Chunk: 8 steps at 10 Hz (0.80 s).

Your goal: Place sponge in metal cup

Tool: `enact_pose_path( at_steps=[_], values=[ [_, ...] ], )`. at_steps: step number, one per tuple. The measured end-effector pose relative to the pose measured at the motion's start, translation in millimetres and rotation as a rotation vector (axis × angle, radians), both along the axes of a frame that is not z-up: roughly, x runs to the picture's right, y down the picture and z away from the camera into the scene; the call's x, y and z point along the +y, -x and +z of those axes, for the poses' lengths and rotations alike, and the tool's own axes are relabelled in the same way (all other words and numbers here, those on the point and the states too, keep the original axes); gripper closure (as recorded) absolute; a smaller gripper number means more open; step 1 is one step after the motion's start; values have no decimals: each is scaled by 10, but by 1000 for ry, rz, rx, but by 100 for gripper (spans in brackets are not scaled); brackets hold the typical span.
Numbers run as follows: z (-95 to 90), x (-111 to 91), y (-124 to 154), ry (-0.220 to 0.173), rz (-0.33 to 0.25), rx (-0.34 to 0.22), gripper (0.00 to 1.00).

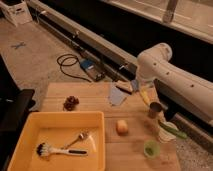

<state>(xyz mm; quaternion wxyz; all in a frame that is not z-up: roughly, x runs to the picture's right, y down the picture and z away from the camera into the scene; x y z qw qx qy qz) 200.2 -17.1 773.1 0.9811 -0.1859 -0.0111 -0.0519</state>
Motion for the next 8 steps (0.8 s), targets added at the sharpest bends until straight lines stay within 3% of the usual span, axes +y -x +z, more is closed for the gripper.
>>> enact_pose_path(
  at_steps=[8],
  values=[
    [22, 47, -20, 13, 9, 20, 100]
  ],
)
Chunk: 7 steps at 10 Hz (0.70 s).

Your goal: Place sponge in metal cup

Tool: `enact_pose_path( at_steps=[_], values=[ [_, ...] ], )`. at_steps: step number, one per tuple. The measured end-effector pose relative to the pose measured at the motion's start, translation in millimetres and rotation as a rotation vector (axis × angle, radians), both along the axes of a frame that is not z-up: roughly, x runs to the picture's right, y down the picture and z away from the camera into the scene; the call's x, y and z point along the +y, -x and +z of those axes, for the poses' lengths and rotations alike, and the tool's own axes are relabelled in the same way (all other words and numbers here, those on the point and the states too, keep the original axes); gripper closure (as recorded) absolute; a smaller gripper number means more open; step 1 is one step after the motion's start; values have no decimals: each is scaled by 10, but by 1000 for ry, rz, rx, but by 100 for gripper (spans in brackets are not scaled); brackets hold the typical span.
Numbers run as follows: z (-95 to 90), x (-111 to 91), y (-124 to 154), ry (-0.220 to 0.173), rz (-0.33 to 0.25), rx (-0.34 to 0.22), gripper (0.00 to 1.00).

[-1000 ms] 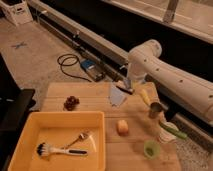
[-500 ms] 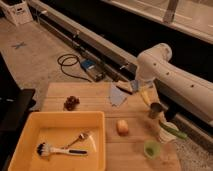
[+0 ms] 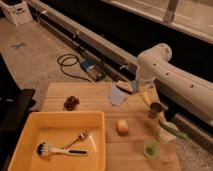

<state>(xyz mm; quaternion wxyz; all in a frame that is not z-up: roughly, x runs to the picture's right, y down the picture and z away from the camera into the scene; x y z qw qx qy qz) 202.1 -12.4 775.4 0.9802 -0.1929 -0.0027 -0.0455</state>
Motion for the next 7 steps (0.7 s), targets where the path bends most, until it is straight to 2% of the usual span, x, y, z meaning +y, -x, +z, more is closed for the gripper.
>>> enact_pose_path(
  at_steps=[1, 5, 6, 7],
  values=[
    [32, 70, -60, 14, 21, 19, 100],
    [37, 412, -767, 69, 166, 147, 100],
    [17, 535, -968, 87, 224, 189, 95],
    [9, 618, -1058, 104, 261, 209, 86]
  ],
)
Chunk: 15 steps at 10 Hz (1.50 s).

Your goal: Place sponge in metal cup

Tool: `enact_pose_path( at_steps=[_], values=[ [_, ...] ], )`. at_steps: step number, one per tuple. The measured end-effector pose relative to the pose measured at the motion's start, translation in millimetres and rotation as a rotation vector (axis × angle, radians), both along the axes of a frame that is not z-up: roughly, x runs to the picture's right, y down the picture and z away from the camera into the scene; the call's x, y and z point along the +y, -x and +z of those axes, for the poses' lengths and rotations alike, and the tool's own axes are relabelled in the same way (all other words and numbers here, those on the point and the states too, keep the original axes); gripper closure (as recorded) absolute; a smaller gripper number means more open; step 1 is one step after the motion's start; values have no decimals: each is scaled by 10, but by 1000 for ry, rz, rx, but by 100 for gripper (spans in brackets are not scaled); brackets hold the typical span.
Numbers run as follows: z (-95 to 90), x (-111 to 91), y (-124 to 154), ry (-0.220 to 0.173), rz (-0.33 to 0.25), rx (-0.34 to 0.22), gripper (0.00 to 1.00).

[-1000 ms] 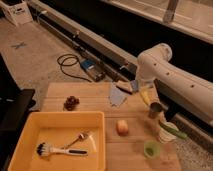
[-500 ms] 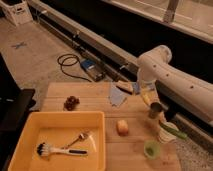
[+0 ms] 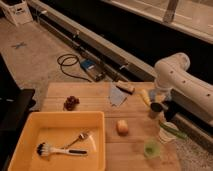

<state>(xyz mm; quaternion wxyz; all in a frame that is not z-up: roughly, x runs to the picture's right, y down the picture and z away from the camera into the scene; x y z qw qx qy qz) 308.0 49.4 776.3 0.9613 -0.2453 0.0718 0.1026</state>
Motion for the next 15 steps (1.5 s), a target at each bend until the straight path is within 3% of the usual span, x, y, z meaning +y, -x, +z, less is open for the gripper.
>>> enact_pose_path(
  at_steps=[2, 5, 7, 10, 15],
  values=[
    [31, 136, -45, 35, 41, 15, 65],
    [65, 221, 44, 66, 55, 11, 35],
    [75, 252, 194, 76, 58, -15, 21],
    [113, 306, 241, 89, 79, -28, 21],
    [24, 333, -51, 81, 141, 39, 21]
  ],
)
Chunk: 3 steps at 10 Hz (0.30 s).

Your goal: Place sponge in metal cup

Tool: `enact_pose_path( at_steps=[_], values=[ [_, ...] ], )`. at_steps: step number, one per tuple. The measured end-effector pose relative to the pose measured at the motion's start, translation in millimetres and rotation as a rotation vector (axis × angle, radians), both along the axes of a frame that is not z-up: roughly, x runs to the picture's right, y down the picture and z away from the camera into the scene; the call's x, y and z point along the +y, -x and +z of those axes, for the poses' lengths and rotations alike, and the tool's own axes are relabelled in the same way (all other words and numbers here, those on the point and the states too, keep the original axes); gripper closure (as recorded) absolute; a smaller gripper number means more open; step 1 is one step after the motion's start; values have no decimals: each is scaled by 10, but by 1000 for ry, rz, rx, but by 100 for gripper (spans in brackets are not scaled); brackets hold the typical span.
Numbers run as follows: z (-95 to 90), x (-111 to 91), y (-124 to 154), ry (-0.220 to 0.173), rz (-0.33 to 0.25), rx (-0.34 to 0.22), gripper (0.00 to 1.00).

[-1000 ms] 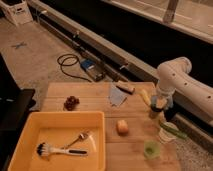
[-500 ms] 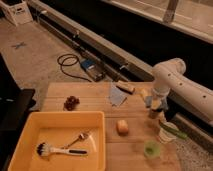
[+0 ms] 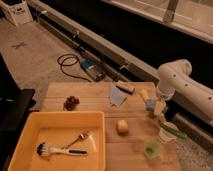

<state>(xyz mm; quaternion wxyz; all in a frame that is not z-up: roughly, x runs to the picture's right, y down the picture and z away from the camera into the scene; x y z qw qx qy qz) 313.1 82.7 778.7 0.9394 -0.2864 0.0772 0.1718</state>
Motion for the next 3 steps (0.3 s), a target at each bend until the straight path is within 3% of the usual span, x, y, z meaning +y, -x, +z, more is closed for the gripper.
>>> enact_pose_path(
  at_steps=[3],
  values=[
    [-285, -271, -141, -66, -26, 63, 21]
  ],
)
